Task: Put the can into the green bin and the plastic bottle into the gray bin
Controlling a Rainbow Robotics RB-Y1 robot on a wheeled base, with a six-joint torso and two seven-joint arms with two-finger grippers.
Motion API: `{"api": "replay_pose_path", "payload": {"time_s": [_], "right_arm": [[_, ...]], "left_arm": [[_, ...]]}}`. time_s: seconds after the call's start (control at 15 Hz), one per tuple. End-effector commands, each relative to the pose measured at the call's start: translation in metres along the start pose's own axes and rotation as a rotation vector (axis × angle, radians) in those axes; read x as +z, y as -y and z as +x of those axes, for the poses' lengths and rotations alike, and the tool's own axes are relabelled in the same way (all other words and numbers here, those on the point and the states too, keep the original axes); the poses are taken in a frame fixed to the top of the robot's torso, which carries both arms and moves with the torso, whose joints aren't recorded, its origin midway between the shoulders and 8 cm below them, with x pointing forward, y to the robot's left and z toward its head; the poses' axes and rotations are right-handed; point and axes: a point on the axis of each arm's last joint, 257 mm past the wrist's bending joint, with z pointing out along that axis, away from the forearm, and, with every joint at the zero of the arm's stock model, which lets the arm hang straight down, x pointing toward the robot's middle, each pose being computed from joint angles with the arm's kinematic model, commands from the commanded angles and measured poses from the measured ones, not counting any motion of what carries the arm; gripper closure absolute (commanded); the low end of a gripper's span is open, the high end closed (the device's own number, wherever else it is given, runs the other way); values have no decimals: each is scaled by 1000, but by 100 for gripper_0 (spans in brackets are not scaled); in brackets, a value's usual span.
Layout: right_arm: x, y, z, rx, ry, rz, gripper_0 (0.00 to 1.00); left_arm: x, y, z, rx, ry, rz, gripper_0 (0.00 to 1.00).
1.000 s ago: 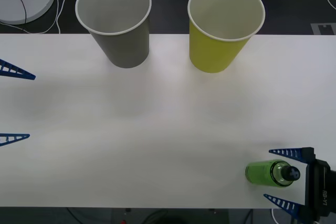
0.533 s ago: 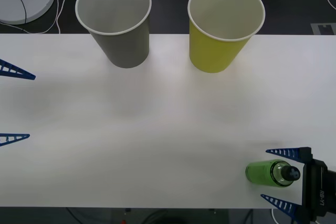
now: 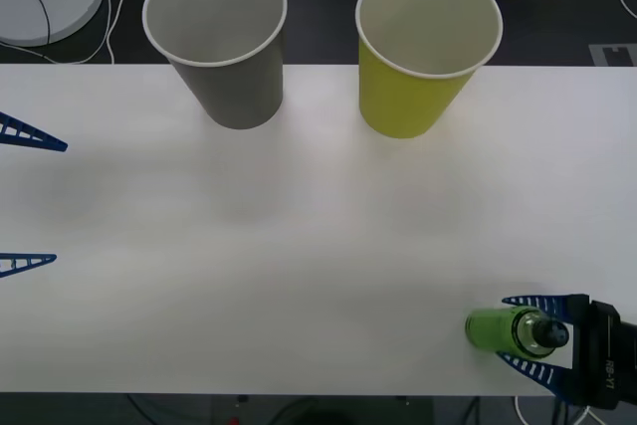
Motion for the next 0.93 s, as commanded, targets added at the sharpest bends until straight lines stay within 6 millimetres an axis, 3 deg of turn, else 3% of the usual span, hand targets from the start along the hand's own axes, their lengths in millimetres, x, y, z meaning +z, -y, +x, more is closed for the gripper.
{"api": "replay_pose_path", "payload": {"time_s": [0.07,0.6,0.93], "right_arm": [[-1,-1,0,3,-1,0,100],[0,4,-5,13,11,7,100],[-1,13,-19,3,-7,50,100]], "left_arm": [[0,0,0,0,0,0,0],[0,0,0,0,0,0,0],[0,0,0,0,0,0,0]]}}
